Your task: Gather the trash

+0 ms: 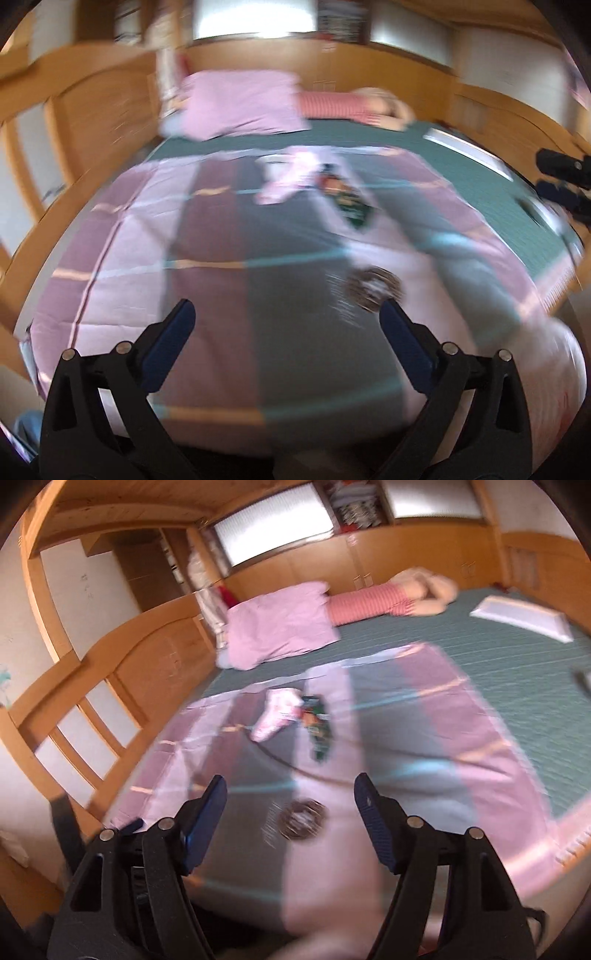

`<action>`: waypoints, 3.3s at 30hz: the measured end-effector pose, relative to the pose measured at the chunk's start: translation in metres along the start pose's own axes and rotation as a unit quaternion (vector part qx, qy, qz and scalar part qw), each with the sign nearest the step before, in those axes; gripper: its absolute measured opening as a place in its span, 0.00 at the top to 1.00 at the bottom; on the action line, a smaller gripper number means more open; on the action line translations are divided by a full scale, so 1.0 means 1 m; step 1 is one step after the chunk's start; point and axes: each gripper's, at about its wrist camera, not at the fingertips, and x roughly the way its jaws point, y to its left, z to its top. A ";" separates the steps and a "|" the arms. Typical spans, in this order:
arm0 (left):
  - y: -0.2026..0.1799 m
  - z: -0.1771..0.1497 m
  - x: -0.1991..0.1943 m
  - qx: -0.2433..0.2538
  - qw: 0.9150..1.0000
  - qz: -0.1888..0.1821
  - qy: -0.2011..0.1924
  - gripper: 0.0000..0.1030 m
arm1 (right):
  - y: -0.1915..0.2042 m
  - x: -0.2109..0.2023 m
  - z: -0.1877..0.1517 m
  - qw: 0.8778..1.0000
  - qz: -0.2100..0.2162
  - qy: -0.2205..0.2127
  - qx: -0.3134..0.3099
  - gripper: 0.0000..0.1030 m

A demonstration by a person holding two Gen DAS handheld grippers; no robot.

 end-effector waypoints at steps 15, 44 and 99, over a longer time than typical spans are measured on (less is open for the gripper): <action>0.128 -0.012 0.082 -0.295 0.941 0.131 0.100 0.04 | 0.033 0.343 0.071 0.985 -0.072 0.137 0.070 0.20; 0.169 -0.046 0.073 -0.461 0.877 0.096 0.092 0.04 | 0.095 0.241 0.007 0.945 0.102 0.236 -0.201 0.25; 0.030 0.000 0.132 -0.143 0.980 -0.019 0.137 0.77 | -0.005 -0.014 -0.070 0.994 -0.100 0.050 0.013 0.63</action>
